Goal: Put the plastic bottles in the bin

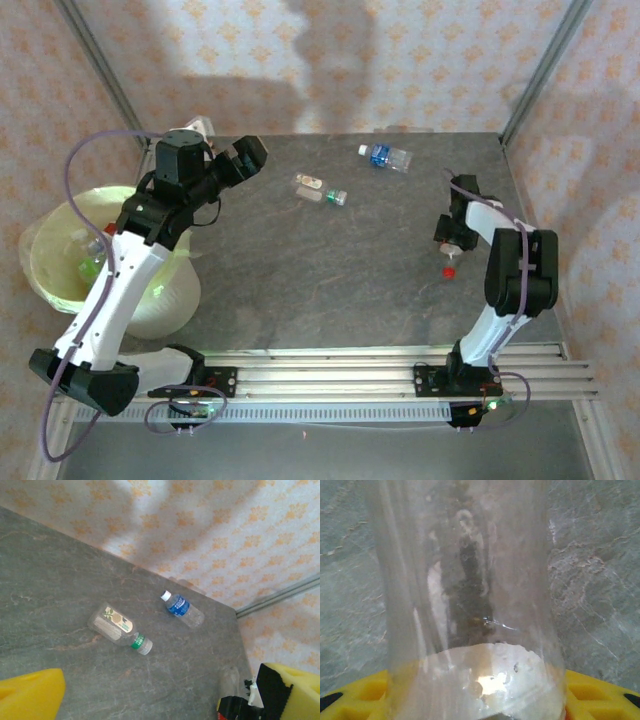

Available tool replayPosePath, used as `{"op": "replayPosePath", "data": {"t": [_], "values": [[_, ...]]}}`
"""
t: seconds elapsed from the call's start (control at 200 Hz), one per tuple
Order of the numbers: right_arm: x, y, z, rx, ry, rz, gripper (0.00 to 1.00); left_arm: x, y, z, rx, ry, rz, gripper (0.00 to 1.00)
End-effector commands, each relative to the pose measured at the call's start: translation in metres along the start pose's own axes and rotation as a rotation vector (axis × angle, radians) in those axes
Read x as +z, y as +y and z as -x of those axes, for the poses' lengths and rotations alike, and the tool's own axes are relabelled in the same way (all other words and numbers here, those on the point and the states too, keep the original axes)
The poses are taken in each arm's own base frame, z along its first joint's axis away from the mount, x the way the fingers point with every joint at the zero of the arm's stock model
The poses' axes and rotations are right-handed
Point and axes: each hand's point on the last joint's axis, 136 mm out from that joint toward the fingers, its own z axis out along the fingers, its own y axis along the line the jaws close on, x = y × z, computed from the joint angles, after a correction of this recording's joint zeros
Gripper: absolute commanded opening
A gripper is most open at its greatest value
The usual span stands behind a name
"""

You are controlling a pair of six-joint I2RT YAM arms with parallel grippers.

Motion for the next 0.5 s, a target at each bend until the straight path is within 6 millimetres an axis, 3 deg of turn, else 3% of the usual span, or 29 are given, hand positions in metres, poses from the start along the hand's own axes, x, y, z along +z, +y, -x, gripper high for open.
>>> {"op": "replayPosePath", "data": {"t": [0.0,0.055,0.245,0.495], "values": [[-0.03,0.011,0.02,0.018,-0.125,0.087,0.39,0.009,-0.009,-0.008,0.024,0.032,-0.06,1.0],[-0.042,0.024,0.022,0.011,-0.153,0.159,0.38,0.014,-0.013,-0.01,0.022,0.047,-0.083,1.0],[-0.101,0.098,0.021,-0.09,-0.23,0.534,0.35,0.033,-0.042,-0.032,0.045,0.154,-0.226,1.0],[-0.176,0.178,-0.003,-0.293,-0.32,0.898,0.35,0.048,-0.07,-0.056,0.054,0.234,-0.36,1.0]]}}
